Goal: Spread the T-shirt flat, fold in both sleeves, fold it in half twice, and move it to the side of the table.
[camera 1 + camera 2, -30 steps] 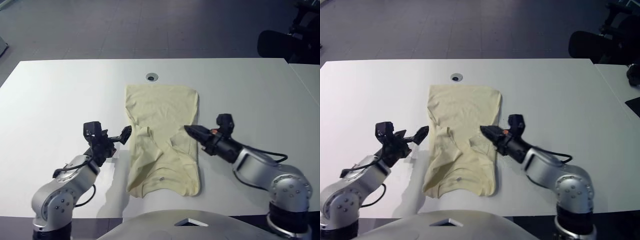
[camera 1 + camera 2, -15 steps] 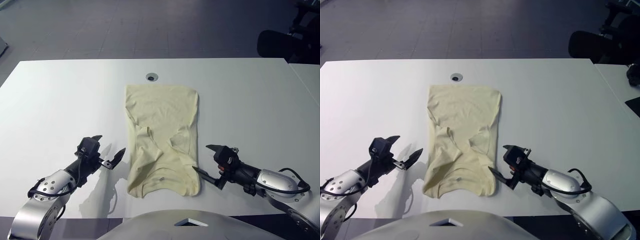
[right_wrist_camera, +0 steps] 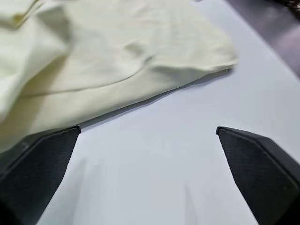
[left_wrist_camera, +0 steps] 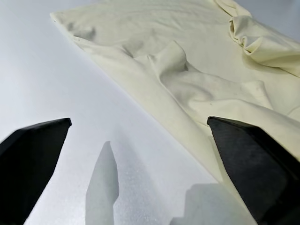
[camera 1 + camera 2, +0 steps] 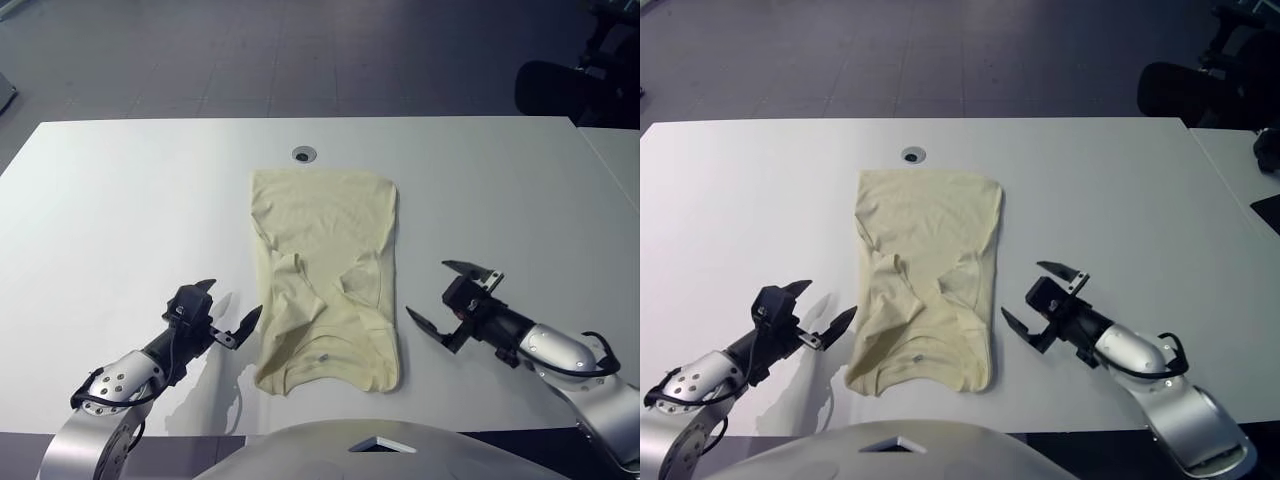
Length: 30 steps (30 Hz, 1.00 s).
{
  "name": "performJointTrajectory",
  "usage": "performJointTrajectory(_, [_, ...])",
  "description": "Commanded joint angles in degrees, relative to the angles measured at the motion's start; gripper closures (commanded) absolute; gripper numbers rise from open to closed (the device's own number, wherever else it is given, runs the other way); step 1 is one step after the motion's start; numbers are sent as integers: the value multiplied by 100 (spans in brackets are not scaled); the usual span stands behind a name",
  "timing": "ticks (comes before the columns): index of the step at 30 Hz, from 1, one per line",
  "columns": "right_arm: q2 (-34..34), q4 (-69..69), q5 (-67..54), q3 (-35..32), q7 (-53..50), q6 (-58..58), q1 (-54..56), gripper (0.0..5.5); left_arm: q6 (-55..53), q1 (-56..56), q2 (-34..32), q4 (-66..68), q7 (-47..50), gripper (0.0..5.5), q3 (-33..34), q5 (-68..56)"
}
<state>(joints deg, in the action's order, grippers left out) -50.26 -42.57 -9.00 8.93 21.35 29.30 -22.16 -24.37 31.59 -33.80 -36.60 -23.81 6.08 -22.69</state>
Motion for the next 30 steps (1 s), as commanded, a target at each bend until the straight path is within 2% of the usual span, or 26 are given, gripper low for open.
performJointTrajectory(1, [205, -78, 285, 310, 112, -61, 4, 12, -73, -65, 27, -6, -66, 10, 4, 71])
performJointTrajectory(6, [480, -324, 485, 578, 161, 95, 18, 12, -125, -234, 7, 52, -162, 10, -39, 112])
performJointTrajectory(15, [551, -181, 924, 1252, 632, 212, 328, 12, -133, -299, -70, 90, -378, 10, -125, 235])
performJointTrajectory(18, [608, -109, 988, 1279, 707, 254, 448, 12, -94, -327, -106, 101, -473, 10, -144, 306])
performJointTrajectory(23, [734, -282, 714, 151, 652, 131, 519, 12, 503, -289, -388, 207, -821, 10, 21, 703])
performJointTrajectory(27, [499, -543, 630, -912, 959, -490, -319, 12, 2375, 97, -939, 882, -1346, 10, 194, 1709])
performJointTrajectory(30, [-249, -101, 1075, -1003, 1678, -1691, -984, 12, 3834, 595, -1233, 1496, -1525, 10, 261, 2403])
